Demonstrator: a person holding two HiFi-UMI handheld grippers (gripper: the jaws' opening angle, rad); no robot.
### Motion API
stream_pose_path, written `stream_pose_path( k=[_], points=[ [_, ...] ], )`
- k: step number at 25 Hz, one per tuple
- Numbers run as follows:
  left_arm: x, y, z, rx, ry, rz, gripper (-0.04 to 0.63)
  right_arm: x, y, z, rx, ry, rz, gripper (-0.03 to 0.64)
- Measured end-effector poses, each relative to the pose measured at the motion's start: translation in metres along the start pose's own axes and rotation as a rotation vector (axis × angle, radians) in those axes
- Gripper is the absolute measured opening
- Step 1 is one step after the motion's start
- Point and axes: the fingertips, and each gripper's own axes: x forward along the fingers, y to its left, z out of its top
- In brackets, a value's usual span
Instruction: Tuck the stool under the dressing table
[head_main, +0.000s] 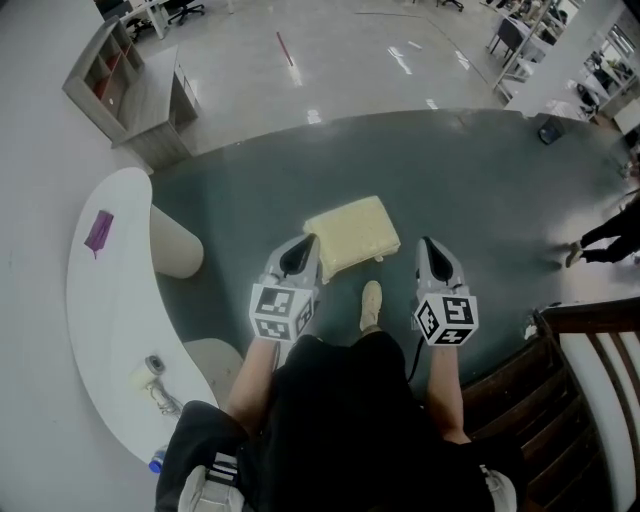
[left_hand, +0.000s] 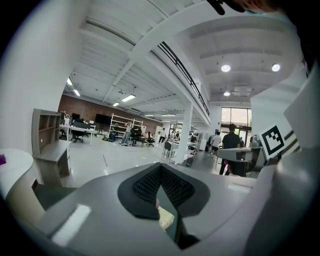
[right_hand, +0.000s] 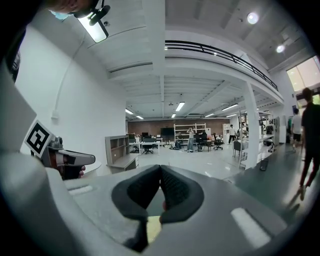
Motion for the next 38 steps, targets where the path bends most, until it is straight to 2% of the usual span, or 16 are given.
stream_pose_path(
  k=[5, 12, 24, 33, 38],
  points=[
    [0.042, 0.003, 0.001, -0.013, 0.015, 0.061, 0.008, 0.046, -0.031, 0.001, 0.002, 0.017, 0.065, 0.003],
    [0.102, 0.005, 0.008, -0.078, 0.037, 0.176, 0.008, 0.116, -0.084, 0.005, 0.001, 0.066, 0.178, 0.003],
    [0.175, 0.024, -0.019, -0.152, 0.107, 0.355, 0.007, 0.208, -0.125, -0.030, 0.013, 0.178, 0.365, 0.003],
    [0.209, 0.055, -0.051, -0.179, 0.161, 0.426, 0.008, 0.273, -0.130, -0.077, 0.010, 0.277, 0.434, 0.003],
    [0.229, 0.079, -0.083, -0.209, 0.194, 0.439, 0.007, 0.311, -0.134, -0.111, -0.005, 0.331, 0.427, 0.003]
  ],
)
